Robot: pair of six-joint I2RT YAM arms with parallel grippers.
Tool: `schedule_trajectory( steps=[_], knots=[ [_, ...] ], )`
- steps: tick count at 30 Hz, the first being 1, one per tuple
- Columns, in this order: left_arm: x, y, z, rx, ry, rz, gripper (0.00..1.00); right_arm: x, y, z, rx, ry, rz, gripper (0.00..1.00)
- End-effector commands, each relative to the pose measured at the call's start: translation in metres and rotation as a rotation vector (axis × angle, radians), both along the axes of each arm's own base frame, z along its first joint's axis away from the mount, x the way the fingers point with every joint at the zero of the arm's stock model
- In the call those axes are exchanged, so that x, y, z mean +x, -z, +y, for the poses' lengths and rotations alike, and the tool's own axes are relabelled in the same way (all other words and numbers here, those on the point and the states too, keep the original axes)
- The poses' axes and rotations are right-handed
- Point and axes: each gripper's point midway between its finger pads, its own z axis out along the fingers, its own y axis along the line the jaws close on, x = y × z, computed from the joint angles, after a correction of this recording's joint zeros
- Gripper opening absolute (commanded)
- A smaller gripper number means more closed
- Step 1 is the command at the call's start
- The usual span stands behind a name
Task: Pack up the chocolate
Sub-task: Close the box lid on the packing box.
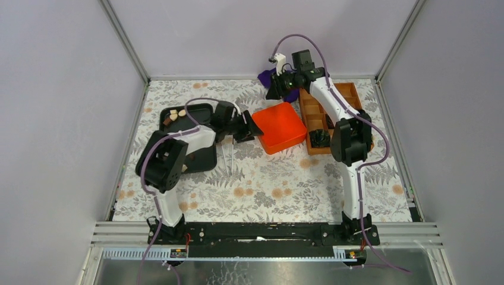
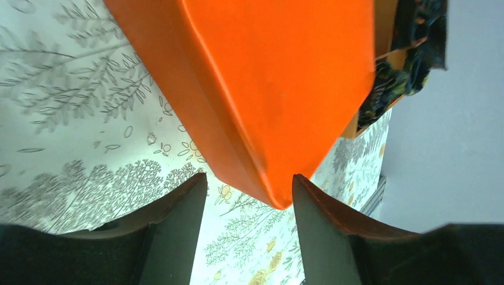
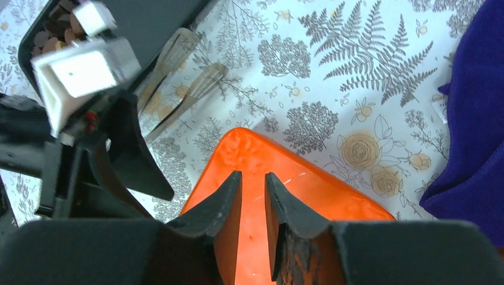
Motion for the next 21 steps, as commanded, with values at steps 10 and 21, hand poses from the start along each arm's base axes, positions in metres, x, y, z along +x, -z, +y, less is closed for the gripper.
schedule_trajectory(
  steps=[10, 21],
  knots=[
    [0.016, -0.083, 0.119, 0.215, -0.269, -0.327, 0.64, -0.032, 0.019, 0.033, -0.19, -0.078, -0.033, 0.24],
    [-0.004, -0.113, 0.16, 0.292, -0.336, -0.461, 0.64, -0.058, 0.131, 0.007, -0.485, -0.108, 0.163, 0.22]
  ],
)
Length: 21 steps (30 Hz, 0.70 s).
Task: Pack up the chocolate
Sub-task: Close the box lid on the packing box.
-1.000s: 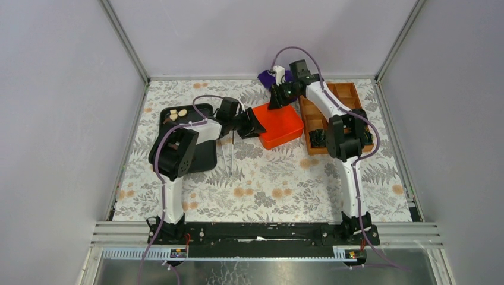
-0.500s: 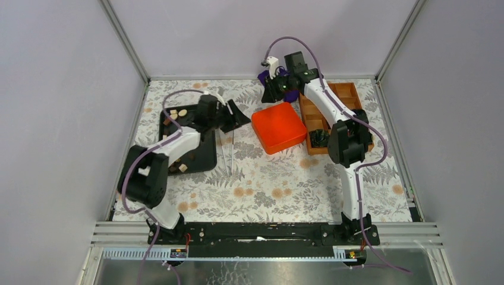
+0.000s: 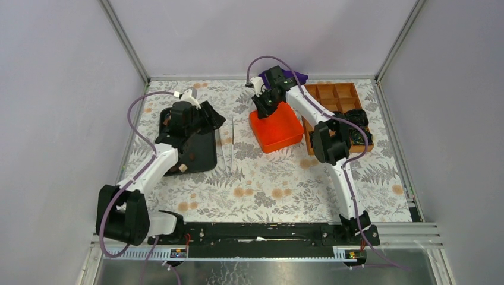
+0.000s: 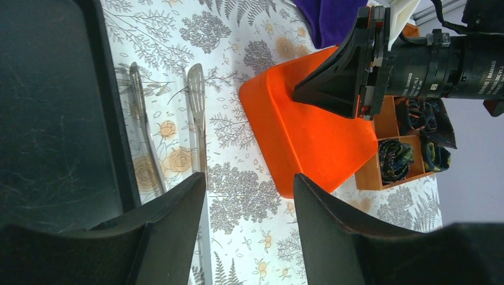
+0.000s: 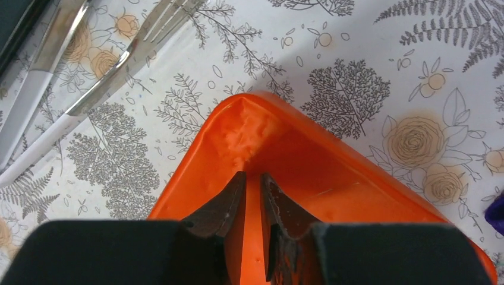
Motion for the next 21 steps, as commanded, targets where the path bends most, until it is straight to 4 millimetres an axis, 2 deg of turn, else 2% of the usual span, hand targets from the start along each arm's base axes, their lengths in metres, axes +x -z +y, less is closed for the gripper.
schedule_trajectory(
  steps=[1, 3, 6, 8, 9, 11, 12, 14, 16, 18, 21],
  knots=[
    [-0.005, -0.006, 0.019, 0.075, -0.038, -0.06, 0.64, -0.026, 0.032, -0.028, -0.152, -0.01, 0.094, 0.23],
    [-0.006, -0.015, 0.023, 0.086, -0.05, -0.1, 0.64, -0.019, 0.002, -0.025, -0.098, -0.013, 0.042, 0.26],
    [-0.006, -0.042, 0.03, 0.074, -0.074, -0.197, 0.65, -0.008, -0.059, -0.02, 0.019, -0.036, -0.062, 0.32],
    [-0.007, -0.062, 0.034, 0.057, -0.076, -0.266, 0.7, -0.002, -0.103, -0.022, 0.107, -0.033, -0.142, 0.51],
    [-0.008, -0.072, 0.037, 0.054, -0.078, -0.299, 0.76, 0.003, -0.125, -0.026, 0.152, -0.019, -0.184, 0.63],
    [-0.009, -0.094, 0.047, 0.037, -0.112, -0.359, 0.92, 0.01, -0.169, -0.041, 0.255, 0.01, -0.254, 0.95],
    [-0.009, -0.105, 0.052, 0.028, -0.132, -0.388, 0.98, 0.013, -0.19, -0.052, 0.31, 0.033, -0.28, 0.99],
    [-0.011, -0.129, 0.062, 0.015, -0.163, -0.438, 0.99, 0.019, -0.233, -0.08, 0.436, 0.11, -0.294, 1.0],
    [-0.011, -0.152, 0.071, 0.015, -0.201, -0.465, 0.99, 0.024, -0.266, -0.108, 0.542, 0.196, -0.274, 1.0],
    [-0.007, -0.166, 0.086, 0.008, -0.298, -0.424, 0.99, 0.027, -0.288, -0.135, 0.578, 0.295, -0.264, 1.0],
    [-0.003, -0.18, 0.089, 0.036, -0.303, -0.372, 0.99, 0.013, -0.309, -0.163, 0.574, 0.321, -0.311, 1.0]
  ],
)
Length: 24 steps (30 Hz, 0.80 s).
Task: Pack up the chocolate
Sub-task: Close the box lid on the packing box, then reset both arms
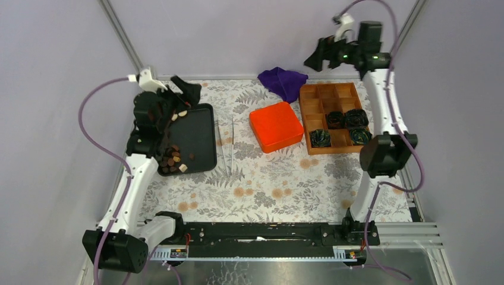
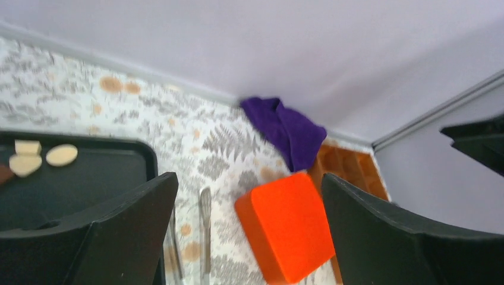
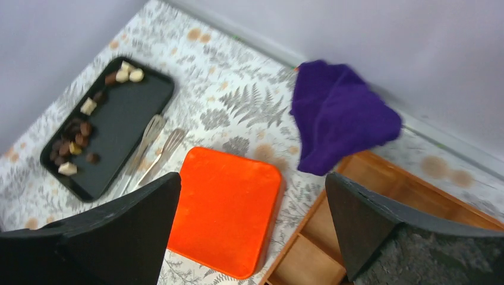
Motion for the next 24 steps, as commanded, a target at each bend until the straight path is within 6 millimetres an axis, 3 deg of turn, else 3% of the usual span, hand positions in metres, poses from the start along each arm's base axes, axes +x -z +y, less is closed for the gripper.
schedule_trajectory(
  steps=[1, 7, 13, 18, 24],
  knots=[
    [0.005, -0.04, 0.012, 0.004, -0.064, 0.004, 0.99, -0.036, -0.069, -0.018, 0.098, 0.013, -0.062, 1.0],
    [-0.008, -0.069, -0.02, 0.002, 0.14, -0.1, 0.99, -0.045, -0.092, -0.071, 0.002, 0.209, -0.109, 1.0],
    [-0.023, -0.089, -0.021, -0.001, 0.164, -0.149, 0.98, -0.07, -0.11, -0.087, -0.051, 0.217, -0.162, 1.0],
    [-0.033, -0.112, -0.021, 0.009, 0.173, -0.187, 0.99, -0.062, -0.134, -0.114, 0.057, 0.51, -0.136, 1.0],
    [-0.038, -0.14, -0.03, -0.005, 0.231, -0.207, 0.99, -0.082, -0.166, -0.129, 0.032, 0.594, -0.218, 1.0]
  ],
)
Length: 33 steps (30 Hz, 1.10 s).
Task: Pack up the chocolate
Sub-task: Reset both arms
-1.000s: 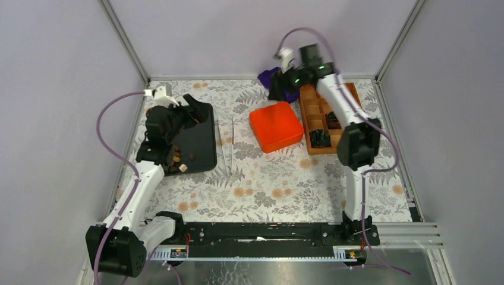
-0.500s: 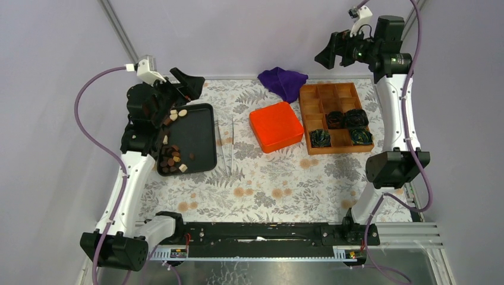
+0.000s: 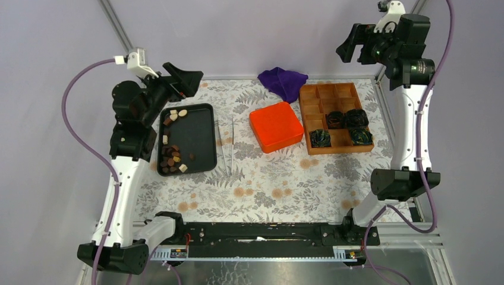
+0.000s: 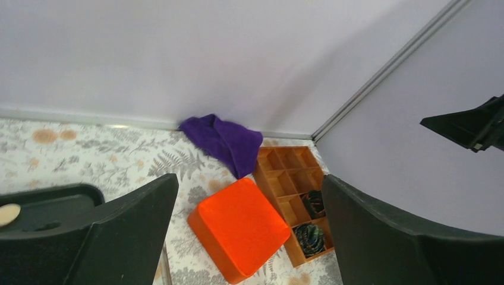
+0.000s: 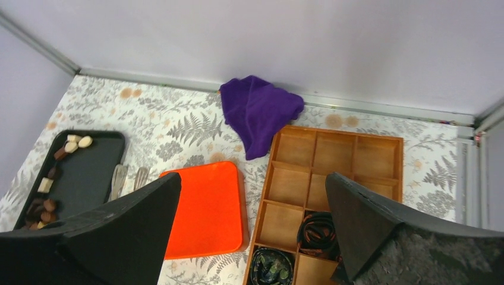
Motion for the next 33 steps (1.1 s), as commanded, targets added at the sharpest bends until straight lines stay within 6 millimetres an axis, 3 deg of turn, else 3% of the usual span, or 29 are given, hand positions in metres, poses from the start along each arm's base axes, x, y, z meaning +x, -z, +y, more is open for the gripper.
schedule_trajectory(
  steps=[1, 6, 20, 26, 33],
  knots=[
    [-0.01, -0.035, -0.007, 0.005, 0.06, -0.06, 0.99, -0.027, -0.058, -0.014, -0.004, 0.111, -0.141, 1.0],
    [-0.013, -0.049, -0.011, -0.011, 0.087, -0.088, 0.99, -0.044, -0.066, -0.01, -0.021, 0.083, -0.151, 1.0],
    [-0.022, -0.052, -0.01, -0.012, 0.092, -0.083, 0.99, -0.049, -0.063, 0.005, -0.001, -0.004, -0.128, 1.0],
    [-0.019, -0.062, -0.019, -0.029, 0.152, -0.114, 0.99, -0.051, -0.061, 0.008, 0.026, -0.015, -0.118, 1.0],
    [-0.019, -0.069, -0.032, -0.045, 0.239, -0.155, 0.99, -0.064, -0.043, 0.032, -0.01, -0.215, -0.095, 1.0]
  ],
)
